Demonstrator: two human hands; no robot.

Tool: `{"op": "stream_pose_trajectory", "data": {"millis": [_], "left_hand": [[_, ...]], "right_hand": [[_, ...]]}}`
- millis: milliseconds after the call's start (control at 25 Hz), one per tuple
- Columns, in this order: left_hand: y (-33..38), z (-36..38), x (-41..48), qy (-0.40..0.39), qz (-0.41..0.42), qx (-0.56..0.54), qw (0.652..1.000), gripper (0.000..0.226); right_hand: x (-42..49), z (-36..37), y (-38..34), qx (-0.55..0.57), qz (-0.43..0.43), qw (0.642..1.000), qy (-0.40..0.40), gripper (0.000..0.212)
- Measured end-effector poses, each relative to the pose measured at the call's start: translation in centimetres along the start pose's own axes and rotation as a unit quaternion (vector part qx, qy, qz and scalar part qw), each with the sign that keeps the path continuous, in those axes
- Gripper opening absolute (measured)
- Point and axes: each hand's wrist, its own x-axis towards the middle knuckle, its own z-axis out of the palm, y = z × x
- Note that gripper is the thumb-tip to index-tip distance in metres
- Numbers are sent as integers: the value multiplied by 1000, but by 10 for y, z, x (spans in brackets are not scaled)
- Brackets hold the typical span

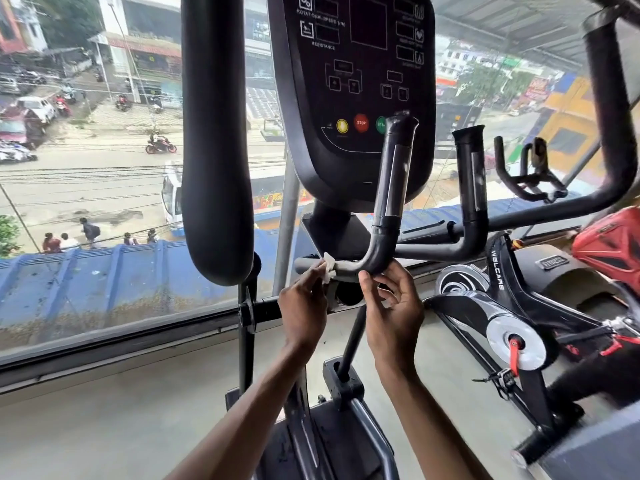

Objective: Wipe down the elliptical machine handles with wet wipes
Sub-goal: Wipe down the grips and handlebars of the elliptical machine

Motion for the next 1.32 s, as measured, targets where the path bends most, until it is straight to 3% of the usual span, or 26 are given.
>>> {"op": "stream_pose_trajectory", "data": {"millis": [160, 200, 320, 360, 520, 600, 720, 800, 1040, 1120, 1200, 1320], "left_hand": [[12, -3, -13, -30, 106, -40, 993, 33], [8, -4, -11, -29, 85, -28, 996, 32], [-8, -3, 8, -35, -86, -9, 996, 25], [-9, -3, 10, -33, -93, -12, 995, 26], [5, -6, -5, -57, 56, -57, 995, 28], [-3, -5, -4, -57, 77, -49, 994, 28], [-26, 1, 10, -34, -58, -12, 998, 27], [-30, 5, 10, -17, -81, -21, 996, 29], [-2, 10, -16, 2, 51, -69, 996, 31], [-11, 13, -7, -7, 4, -27, 1000, 33], [-22, 17, 7, 2, -106, -9, 994, 24], [-25, 18, 19, 16, -214, -104, 971, 15]], "right_hand": [[0, 1, -4, 5, 1, 1000, 4, 29], [0, 1, -5, 4, 0, 1000, 3, 30], [-2, 1, -5, 0, -1, 1000, 0, 30], [-2, 0, -4, -1, 1, 1000, 1, 30], [-2, 0, -2, 4, 0, 1000, 4, 31], [-1, 0, -2, 4, 1, 1000, 3, 31], [-2, 1, -1, 8, 2, 1000, 5, 31], [-3, 2, -2, 12, 2, 1000, 8, 30], [-2, 2, -1, 17, 0, 1000, 3, 36], [-1, 2, -1, 16, -1, 1000, 1, 36], [-2, 2, -2, 17, 2, 1000, 1, 34], [-3, 2, -3, 19, 0, 1000, 1, 33]]}}
